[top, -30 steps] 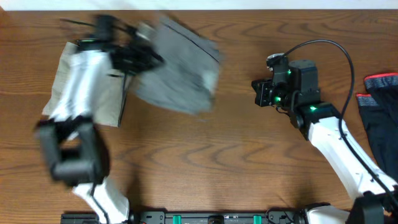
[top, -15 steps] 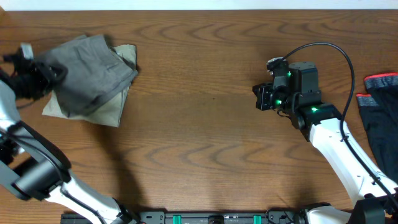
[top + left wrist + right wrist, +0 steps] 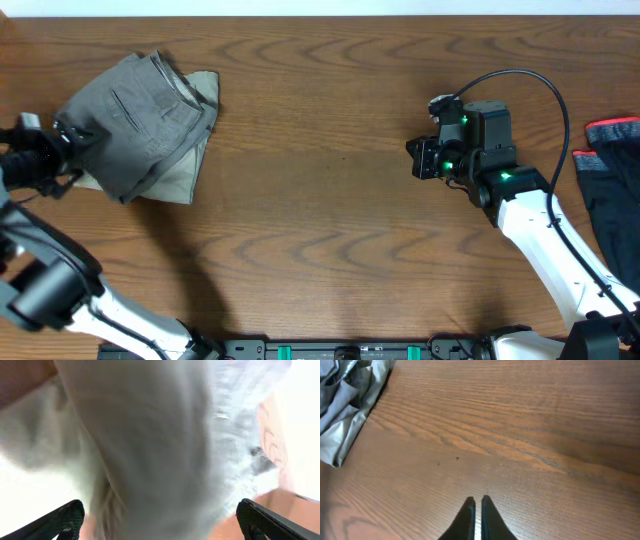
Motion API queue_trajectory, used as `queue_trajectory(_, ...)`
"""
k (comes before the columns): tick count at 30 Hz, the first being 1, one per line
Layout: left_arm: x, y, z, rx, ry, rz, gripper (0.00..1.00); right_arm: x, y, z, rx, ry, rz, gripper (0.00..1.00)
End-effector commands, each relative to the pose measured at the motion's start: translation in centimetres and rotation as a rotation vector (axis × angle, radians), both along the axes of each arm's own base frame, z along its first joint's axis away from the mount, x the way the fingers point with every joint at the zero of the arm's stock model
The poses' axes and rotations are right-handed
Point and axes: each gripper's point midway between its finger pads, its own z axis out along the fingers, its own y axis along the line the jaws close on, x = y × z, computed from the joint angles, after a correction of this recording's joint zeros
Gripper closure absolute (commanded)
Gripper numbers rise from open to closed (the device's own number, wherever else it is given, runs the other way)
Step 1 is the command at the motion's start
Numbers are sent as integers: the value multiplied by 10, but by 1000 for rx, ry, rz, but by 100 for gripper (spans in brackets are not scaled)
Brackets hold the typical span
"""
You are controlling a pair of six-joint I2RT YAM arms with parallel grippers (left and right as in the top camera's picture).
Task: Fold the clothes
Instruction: 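Carry the shorts left with the left gripper onto the beige trousers, then release the shorts on the trousers and lift the left gripper away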
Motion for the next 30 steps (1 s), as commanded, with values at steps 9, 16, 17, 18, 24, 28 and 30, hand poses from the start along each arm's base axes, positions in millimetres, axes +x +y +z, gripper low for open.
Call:
queue_trajectory(9, -38, -194, 196, 647, -372, -595, 2, 10, -64, 119, -88, -332, -171, 52)
queue_trajectory(16, -89, -261, 210, 834, -320, -695, 2, -52, -92, 183, -101, -479, -264, 25)
queue_trajectory(17, -93, -261, 209, 843, -301, -687, 2, -61, -97, 186, -115, -483, -286, 18)
queue_trajectory(18, -97, -260, 207, 853, -280, -676, 2, -69, -101, 188, -129, -487, -308, 1)
queue_trajectory(24, -105, -258, 199, 861, -228, -695, 2, -94, -107, 197, -138, -513, -333, 1)
queue_trajectory(28, -115, -256, 192, 851, -183, -716, 2, -94, -107, 198, -137, -516, -333, 1)
queue_trajectory(30, -116, -256, 192, 850, -178, -718, 2, -92, -107, 199, -126, -518, -339, 1)
